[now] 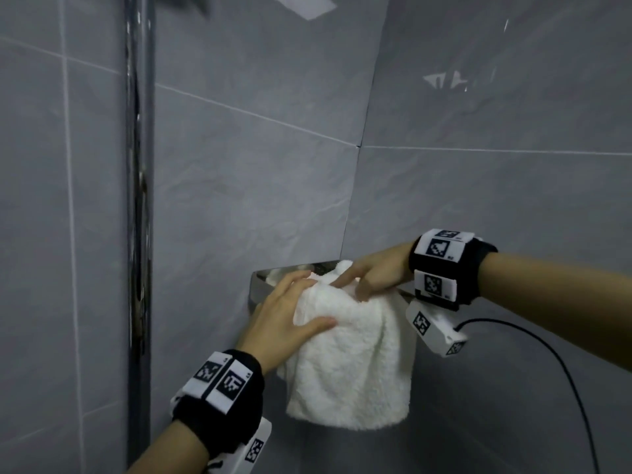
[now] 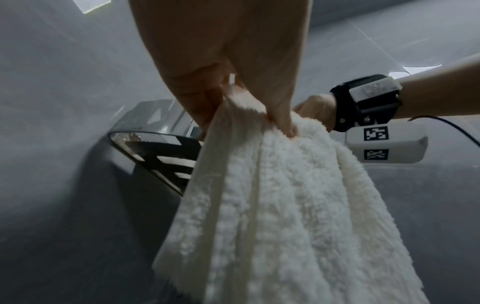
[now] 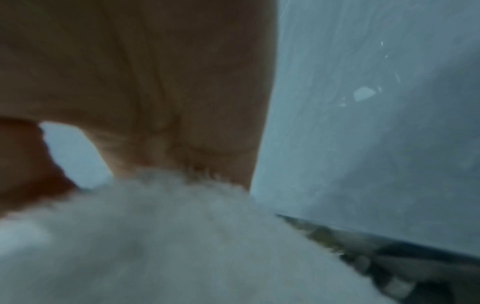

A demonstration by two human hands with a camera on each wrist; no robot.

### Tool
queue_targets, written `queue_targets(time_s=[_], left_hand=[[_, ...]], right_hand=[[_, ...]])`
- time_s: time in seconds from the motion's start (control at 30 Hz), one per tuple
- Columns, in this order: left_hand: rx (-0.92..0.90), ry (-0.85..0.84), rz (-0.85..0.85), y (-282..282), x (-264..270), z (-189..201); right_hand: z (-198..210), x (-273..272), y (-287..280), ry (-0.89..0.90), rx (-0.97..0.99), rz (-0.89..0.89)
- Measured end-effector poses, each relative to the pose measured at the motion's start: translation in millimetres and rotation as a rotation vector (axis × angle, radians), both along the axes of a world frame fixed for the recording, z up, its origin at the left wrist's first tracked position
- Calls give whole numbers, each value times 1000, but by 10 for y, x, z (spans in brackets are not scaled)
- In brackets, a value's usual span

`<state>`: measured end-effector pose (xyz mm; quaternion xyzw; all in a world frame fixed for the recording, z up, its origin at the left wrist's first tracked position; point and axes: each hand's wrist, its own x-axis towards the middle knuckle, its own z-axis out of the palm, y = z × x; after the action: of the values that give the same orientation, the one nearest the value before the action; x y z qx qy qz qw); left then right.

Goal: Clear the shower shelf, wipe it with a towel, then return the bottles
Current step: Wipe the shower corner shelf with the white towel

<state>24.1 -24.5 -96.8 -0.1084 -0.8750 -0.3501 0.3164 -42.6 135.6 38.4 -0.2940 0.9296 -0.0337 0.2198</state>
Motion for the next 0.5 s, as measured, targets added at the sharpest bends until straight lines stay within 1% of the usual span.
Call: queue_targets(time_s=[0.1,0.17,0.27,0.3,0.4,0.5], left_hand=[[24,55,3,-73,16,-19],[62,61,34,-162,47,-38],[90,59,66,-317,70,-34],[90,57,64,-358,74,-34],[84,29,45,-434,69,-67],[82,-14,51,-474,43,-86]], right_hand=[[45,69,-142,-49,-23,163],[28,74,-245,-108,-81,210],[-7,14,-394,-97,-115,147],[5,-18,-437,-99,-91,118],[177,-75,-539,-130,62,27],[311,-99,-605,-108,79,-29]])
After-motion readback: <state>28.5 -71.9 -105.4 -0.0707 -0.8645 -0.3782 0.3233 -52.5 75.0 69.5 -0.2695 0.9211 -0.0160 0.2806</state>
